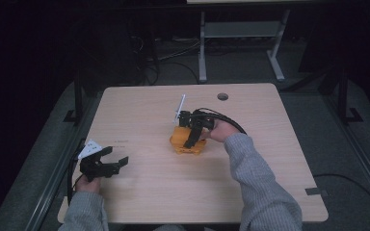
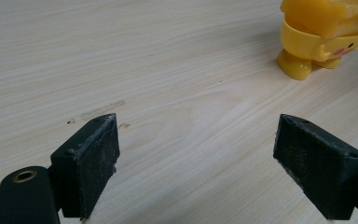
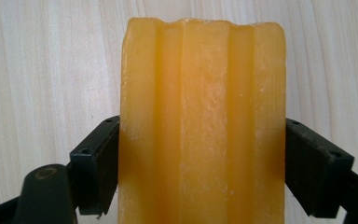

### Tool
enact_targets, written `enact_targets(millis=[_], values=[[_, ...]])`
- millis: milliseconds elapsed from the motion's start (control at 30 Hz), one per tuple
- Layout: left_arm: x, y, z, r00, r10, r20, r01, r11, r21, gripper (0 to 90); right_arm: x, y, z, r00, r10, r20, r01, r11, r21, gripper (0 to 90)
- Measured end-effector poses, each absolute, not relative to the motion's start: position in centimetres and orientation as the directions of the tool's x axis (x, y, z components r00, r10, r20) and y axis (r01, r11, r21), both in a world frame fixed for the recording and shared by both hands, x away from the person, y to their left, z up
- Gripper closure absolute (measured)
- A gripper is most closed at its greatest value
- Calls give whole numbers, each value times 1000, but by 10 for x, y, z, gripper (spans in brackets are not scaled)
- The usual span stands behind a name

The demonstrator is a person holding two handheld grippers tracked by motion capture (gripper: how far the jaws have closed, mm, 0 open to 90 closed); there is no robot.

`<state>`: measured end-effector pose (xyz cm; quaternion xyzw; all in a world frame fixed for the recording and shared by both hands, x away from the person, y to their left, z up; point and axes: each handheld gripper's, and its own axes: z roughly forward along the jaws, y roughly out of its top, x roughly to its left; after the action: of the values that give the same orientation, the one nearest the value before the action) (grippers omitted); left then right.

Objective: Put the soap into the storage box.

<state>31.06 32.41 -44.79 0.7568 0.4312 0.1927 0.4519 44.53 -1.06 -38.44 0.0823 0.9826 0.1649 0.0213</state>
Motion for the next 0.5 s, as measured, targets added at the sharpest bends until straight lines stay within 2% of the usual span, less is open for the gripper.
enact_targets(millis=[500], values=[[311, 324, -448, 554, 827, -98, 479, -220, 850, 138, 444, -10, -384, -984, 175, -18, 159, 933, 324, 207]])
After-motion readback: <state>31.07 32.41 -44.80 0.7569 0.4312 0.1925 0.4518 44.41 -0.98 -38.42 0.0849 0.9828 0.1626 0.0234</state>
